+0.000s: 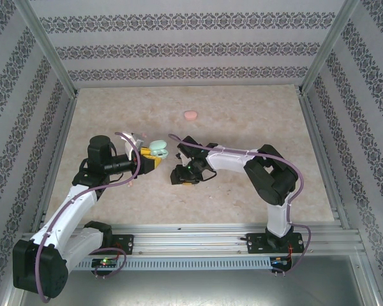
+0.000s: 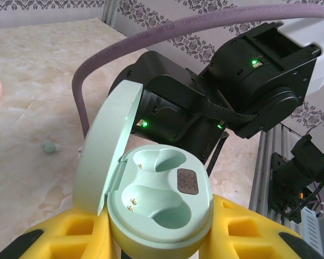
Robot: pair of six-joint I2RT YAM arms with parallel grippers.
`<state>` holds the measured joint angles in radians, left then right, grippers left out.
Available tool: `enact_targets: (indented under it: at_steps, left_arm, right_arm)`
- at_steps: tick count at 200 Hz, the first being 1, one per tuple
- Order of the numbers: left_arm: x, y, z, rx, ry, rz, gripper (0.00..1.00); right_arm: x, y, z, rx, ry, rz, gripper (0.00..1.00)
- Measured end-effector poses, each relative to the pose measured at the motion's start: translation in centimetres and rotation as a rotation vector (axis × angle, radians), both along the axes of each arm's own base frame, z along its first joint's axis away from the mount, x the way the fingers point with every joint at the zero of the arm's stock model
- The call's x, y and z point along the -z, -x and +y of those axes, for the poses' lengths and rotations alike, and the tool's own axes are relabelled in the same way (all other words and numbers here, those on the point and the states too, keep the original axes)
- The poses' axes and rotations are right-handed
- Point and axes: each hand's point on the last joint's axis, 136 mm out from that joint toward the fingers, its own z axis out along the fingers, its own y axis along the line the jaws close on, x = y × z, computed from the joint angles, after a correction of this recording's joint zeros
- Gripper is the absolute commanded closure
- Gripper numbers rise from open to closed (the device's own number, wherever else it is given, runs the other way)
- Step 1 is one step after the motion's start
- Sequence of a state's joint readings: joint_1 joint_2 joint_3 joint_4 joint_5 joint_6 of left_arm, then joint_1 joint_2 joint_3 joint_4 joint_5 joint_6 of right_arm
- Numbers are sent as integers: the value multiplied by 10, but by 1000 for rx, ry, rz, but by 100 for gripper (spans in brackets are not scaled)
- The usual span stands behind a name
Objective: Insert wireless bluetooth earbuds into charging case
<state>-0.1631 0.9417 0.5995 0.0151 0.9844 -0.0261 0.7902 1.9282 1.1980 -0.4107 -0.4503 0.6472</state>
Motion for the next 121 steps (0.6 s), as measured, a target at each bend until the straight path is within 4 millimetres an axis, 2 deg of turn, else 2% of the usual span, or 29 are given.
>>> enact_targets:
  at_steps: [29,76,121]
  left_arm:
    - [0,-1,0,-5,-2,0,86]
    - [1,-3,2,-22,-9,-2,85]
    - [0,3,6,-45,-12,-24,86]
  right_arm:
    - [-6,4,-5,-42,32,8,50]
    - [-45,-11,5,-223,17,-125,53]
    - [-57,-16,-10,-401,109,-233,53]
